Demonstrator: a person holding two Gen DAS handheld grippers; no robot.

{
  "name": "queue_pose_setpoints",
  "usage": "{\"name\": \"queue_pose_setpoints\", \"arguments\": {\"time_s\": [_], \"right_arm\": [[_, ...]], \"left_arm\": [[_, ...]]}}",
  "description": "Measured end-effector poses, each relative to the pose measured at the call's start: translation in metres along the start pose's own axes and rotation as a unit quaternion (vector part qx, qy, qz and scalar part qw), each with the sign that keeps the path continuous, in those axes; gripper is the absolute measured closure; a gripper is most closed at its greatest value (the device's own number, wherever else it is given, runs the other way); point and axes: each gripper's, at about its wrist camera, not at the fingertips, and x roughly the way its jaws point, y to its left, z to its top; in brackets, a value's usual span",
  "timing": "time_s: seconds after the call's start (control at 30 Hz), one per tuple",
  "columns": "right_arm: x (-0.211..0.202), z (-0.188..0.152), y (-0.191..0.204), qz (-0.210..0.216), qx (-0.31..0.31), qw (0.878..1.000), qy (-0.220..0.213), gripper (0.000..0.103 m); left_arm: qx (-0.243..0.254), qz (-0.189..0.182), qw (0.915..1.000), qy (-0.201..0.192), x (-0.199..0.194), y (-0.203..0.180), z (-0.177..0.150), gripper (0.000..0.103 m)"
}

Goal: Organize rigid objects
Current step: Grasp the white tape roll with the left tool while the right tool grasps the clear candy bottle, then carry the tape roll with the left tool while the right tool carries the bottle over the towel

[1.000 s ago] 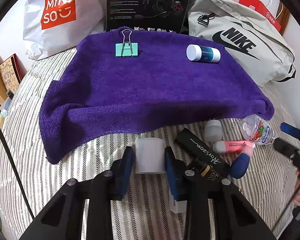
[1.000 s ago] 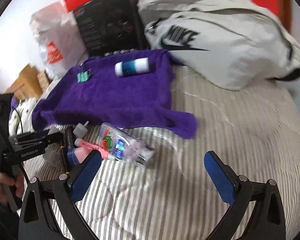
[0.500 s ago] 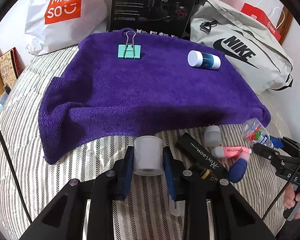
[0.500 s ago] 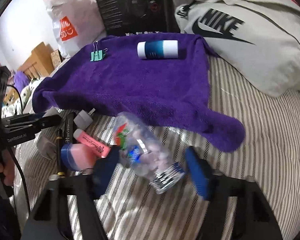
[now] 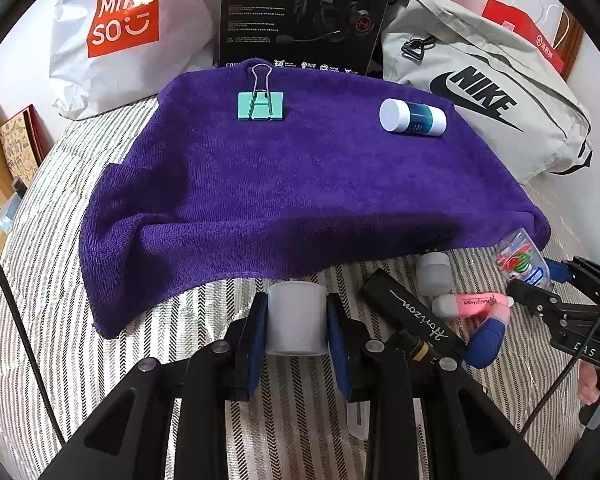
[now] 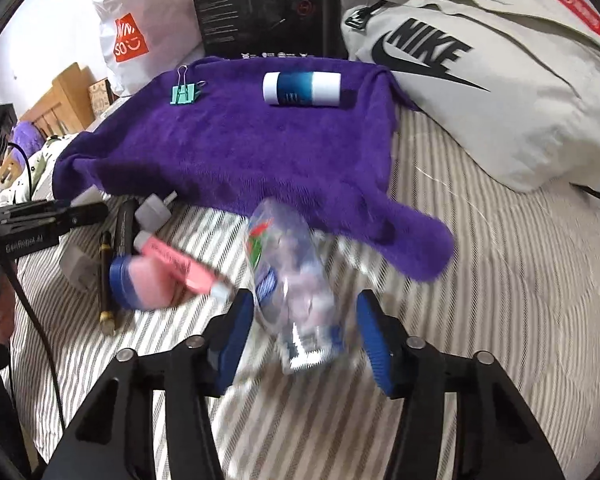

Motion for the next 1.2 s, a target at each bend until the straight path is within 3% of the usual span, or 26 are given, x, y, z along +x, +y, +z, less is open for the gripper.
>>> {"name": "queue_pose_setpoints", "arguments": {"time_s": [0.2, 0.3, 0.5, 0.7, 0.87, 0.97, 1.2], "right_arm": [[0.005, 0.002, 0.005, -0.016, -0.014, 1.000, -0.013, 0.048], [0.002, -0.002, 0.005, -0.013, -0.012, 1.000, -0.014, 0.060], [-0.011, -0.016, -0.002, -0.016, 0.002, 1.000, -0.003, 0.060], [-0.013, -0.022, 0.001, -0.028, 0.003, 1.000, -0.012, 0.059], [-0.010, -0.019, 0.001, -0.027, 0.005, 0.999, -0.020, 0.056], [-0.009, -0.018, 0.001, -0.029, 0.004, 0.999, -0.024, 0.057], [-0.019, -0.026, -0.007, -0.011, 0.028, 0.999, -0.015, 0.060]], "left_arm": [[0.005, 0.007, 0.9999, -0.010, 0.002, -0.003, 0.000, 0.076], [0.017, 0.010, 0.9998, -0.004, -0.001, -0.003, -0.002, 0.076], [0.025, 0.012, 0.9996, -0.005, -0.005, 0.000, -0.007, 0.076], [0.041, 0.042, 0.9982, -0.010, -0.004, -0.009, -0.009, 0.075], [0.020, 0.032, 0.9991, -0.021, -0.001, -0.006, -0.005, 0.069], [0.027, 0.033, 0.9989, -0.020, -0.003, -0.006, -0.007, 0.075], [0.014, 0.008, 0.9997, -0.017, -0.013, 0.011, -0.017, 0.075]]}}
